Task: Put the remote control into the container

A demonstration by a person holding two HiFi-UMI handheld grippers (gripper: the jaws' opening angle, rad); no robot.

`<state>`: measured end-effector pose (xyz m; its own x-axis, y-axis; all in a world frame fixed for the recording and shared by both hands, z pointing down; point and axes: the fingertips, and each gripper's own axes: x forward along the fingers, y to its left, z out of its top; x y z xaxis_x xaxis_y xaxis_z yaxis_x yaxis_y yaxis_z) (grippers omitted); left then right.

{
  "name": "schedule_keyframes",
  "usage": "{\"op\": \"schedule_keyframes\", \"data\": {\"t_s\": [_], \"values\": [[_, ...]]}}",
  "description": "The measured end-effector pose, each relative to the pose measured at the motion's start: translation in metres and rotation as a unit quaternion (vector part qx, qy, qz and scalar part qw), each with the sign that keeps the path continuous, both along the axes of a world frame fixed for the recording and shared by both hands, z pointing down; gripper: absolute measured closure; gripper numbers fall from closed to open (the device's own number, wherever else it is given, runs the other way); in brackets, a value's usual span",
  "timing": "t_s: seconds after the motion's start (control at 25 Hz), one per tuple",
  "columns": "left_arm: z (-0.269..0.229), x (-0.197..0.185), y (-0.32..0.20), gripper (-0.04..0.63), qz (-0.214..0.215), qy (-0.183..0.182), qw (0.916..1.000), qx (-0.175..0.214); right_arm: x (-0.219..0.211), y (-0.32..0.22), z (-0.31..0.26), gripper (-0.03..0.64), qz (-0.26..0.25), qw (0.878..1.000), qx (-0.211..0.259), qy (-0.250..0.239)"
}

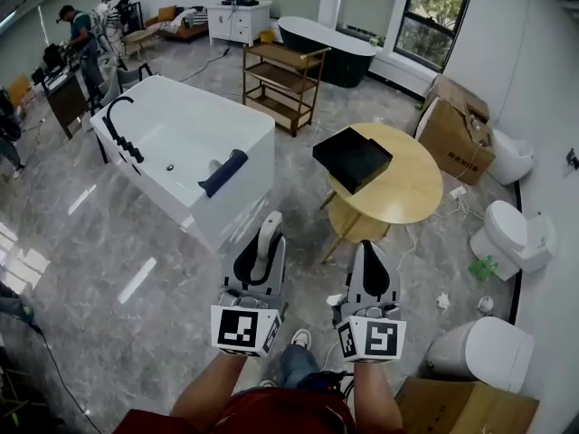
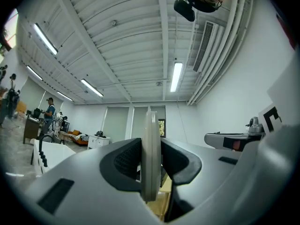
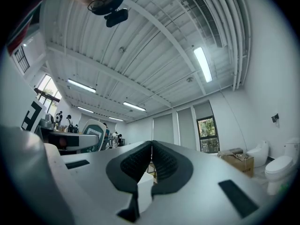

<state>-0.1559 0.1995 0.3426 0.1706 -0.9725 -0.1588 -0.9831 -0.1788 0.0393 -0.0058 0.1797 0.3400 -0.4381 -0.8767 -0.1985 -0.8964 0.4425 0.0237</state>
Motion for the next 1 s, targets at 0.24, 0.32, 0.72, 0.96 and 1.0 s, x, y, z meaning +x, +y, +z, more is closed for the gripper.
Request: {"op": "schedule_keyframes", "data": {"t_s": [0.24,0.32,0.72,0.96,1.0], "values": [[-0.009,0.022,-0.079,0.474,0.007,0.001,1.0000,-0.002,0.025,-0.076,-0.011,0.594,0.011,1.000,-0.001,-0.005],[-0.012,0.032,-0.104,0.474,0.010,0.001,0.9999,0.000,0.036,-0.100,-0.013,0.594,0.015,1.000,-0.001,-0.006],[-0.019,0.071,-0.206,0.474,0.012,0.004,0.9999,0.000,0.079,-0.199,-0.018,0.594,0.018,1.000,0.004,-0.013],[-0.011,0.085,-0.235,0.474,0.007,0.001,1.0000,0.000,0.096,-0.231,-0.008,0.594,0.018,1.000,0.005,-0.016],[-0.011,0.086,-0.239,0.474,0.007,0.000,1.0000,0.000,0.097,-0.235,-0.008,0.594,0.018,1.000,0.004,-0.017]]}}
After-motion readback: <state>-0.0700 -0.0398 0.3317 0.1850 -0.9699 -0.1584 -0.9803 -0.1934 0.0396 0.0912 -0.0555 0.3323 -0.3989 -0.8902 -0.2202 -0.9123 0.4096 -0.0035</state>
